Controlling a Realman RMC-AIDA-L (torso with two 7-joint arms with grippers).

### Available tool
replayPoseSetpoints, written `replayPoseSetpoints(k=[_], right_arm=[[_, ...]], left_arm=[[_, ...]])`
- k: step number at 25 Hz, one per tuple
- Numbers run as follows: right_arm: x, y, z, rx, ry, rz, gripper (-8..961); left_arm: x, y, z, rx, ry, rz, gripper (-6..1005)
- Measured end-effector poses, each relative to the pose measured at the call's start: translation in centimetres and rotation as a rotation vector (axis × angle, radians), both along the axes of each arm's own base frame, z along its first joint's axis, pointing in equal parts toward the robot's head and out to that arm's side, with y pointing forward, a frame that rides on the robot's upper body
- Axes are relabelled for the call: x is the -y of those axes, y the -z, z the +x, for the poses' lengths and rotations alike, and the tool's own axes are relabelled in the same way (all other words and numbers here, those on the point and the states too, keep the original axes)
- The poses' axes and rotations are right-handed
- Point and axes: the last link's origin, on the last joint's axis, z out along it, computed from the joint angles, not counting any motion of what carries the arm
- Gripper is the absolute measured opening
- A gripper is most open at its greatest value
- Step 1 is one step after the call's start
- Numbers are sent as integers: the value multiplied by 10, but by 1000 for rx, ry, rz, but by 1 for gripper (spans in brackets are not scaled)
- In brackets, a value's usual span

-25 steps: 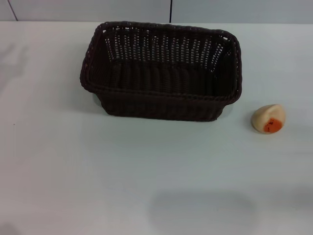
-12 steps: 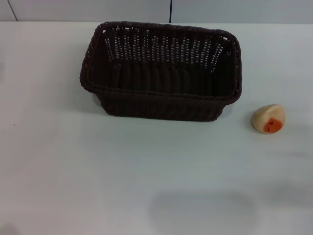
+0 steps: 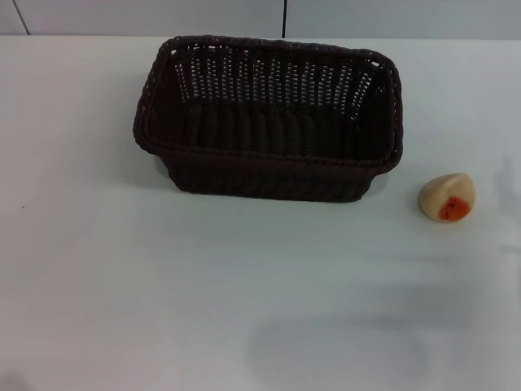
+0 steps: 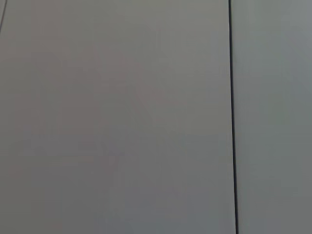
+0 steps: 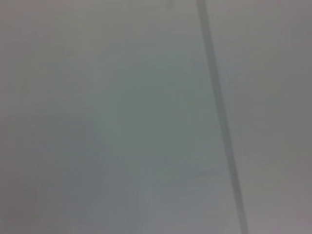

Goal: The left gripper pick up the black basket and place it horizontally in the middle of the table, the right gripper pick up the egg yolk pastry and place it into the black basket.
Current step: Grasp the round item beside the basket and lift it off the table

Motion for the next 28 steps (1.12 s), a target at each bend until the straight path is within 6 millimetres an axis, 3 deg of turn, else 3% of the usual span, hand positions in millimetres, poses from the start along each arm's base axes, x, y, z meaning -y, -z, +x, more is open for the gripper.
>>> replayPoseSetpoints(k=[15, 28], right_arm=[[-10, 40, -3, -25, 15, -216, 690], [-12, 55, -6, -86, 42, -309, 689]], left_arm=[[-1, -7, 4, -21, 17, 15, 380], [-2, -13, 9, -39, 35, 29, 381]])
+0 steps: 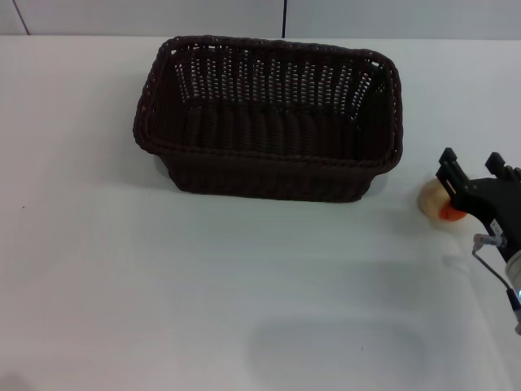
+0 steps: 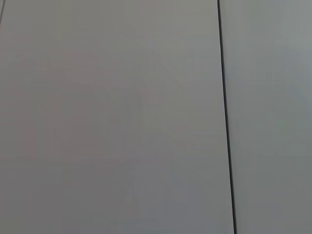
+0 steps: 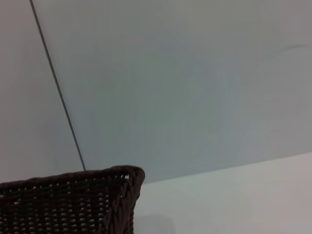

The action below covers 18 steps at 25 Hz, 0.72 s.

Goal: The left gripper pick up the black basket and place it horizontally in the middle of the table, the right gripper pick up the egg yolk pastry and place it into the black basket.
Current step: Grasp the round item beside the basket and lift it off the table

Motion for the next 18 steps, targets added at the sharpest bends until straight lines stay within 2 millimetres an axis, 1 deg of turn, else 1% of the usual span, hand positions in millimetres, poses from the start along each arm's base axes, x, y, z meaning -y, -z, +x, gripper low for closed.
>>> replayPoseSetpoints(k=[4, 9, 18], right_arm=[[3, 4, 0, -29, 21, -15, 689], [10, 4, 5, -45, 50, -11, 689], [11, 6, 10, -48, 70, -18, 688]], left_arm=[[-1, 0, 1, -1, 4, 1, 380], [-1, -1, 2, -5, 7, 3, 379], [-2, -3, 5, -14, 20, 9, 377]])
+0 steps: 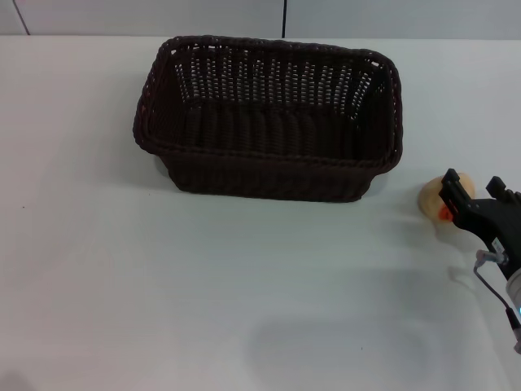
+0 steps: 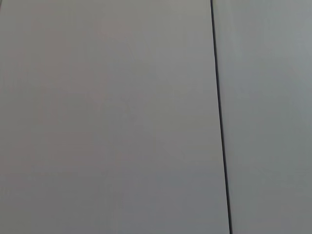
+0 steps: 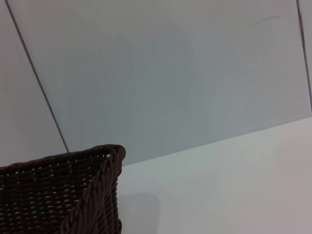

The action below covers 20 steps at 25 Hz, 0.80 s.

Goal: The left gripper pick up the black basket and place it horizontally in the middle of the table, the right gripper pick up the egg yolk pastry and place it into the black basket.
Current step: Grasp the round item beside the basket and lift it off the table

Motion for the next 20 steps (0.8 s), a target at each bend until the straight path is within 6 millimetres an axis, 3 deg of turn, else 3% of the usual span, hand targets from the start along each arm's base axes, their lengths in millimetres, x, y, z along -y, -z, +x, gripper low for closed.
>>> replayPoseSetpoints(k=[20], right_arm=[[-1, 11, 1, 1, -1, -43, 687]], left_arm=[[7, -3, 1, -2, 27, 17, 375]])
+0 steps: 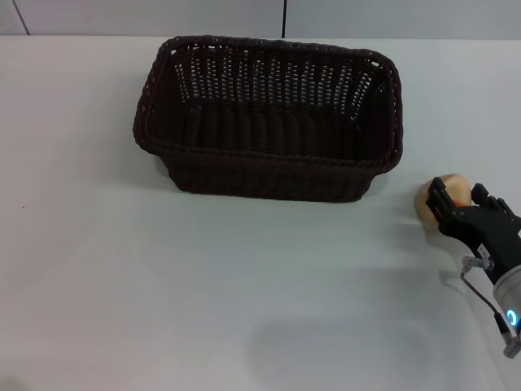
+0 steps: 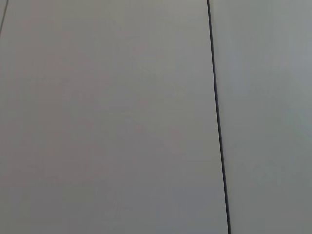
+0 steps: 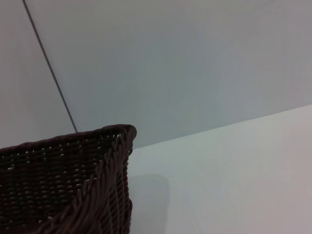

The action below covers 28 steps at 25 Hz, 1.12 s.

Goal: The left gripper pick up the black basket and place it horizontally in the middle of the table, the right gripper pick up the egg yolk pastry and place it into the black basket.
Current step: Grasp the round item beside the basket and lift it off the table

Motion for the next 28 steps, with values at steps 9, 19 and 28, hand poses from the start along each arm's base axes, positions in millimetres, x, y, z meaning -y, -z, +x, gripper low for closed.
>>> replayPoseSetpoints(k=[9, 19, 28], right_arm=[[1, 0, 2, -4, 7, 0, 593], [0, -2, 4, -2, 12, 4, 168], [-4, -3, 2, 1, 8, 6, 117]], left_arm=[[3, -2, 1, -5, 10, 6, 375], [3, -1, 2, -4, 17, 8, 375], [3, -1, 2, -5, 21, 8, 376]])
